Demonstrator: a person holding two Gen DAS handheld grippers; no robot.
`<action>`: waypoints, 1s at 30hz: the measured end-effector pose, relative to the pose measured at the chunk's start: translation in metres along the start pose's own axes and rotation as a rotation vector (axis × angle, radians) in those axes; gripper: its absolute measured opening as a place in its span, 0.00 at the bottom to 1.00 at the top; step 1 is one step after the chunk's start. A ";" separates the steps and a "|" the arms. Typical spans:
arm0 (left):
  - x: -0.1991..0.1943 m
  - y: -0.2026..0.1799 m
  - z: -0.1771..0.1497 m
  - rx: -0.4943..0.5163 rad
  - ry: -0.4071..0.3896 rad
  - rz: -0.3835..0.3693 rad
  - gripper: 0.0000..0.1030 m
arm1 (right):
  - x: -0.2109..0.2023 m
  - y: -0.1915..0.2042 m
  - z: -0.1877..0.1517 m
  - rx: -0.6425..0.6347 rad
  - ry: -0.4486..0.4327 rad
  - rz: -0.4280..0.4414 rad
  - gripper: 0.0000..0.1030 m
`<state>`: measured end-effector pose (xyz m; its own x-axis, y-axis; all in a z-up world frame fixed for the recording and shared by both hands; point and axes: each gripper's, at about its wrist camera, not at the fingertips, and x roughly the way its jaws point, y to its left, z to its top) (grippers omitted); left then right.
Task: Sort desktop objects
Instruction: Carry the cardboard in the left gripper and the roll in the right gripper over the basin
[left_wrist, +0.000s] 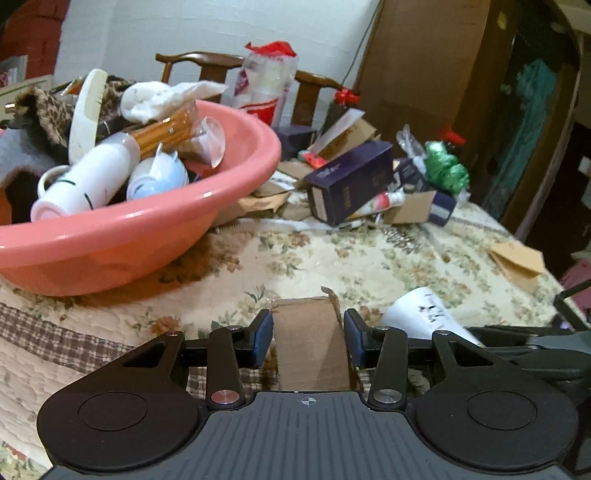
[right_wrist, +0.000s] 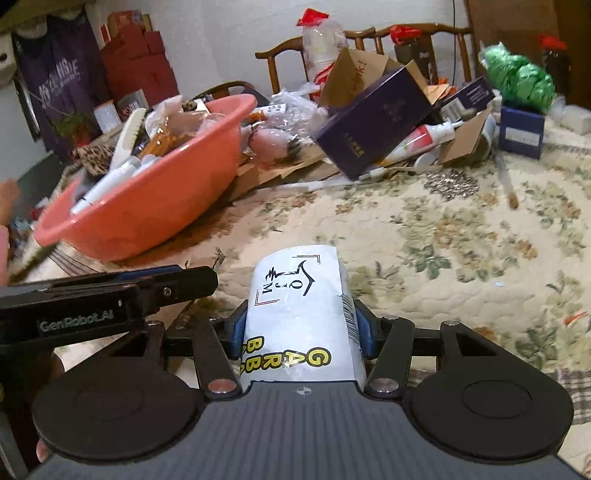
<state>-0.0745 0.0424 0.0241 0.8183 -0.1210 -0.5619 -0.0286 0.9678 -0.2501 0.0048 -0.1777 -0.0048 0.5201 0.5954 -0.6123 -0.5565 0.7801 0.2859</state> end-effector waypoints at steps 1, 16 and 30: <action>-0.003 0.000 0.002 0.006 -0.006 -0.001 0.41 | 0.000 0.001 0.001 0.011 0.004 0.012 0.58; -0.094 -0.003 0.070 0.164 -0.291 0.077 0.42 | -0.044 0.068 0.081 -0.079 -0.173 0.078 0.58; -0.123 0.073 0.138 0.096 -0.392 0.259 0.42 | 0.000 0.163 0.163 -0.167 -0.268 0.151 0.58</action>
<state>-0.0977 0.1581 0.1836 0.9465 0.2015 -0.2522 -0.2223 0.9733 -0.0567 0.0196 -0.0195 0.1623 0.5632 0.7481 -0.3509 -0.7268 0.6505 0.2203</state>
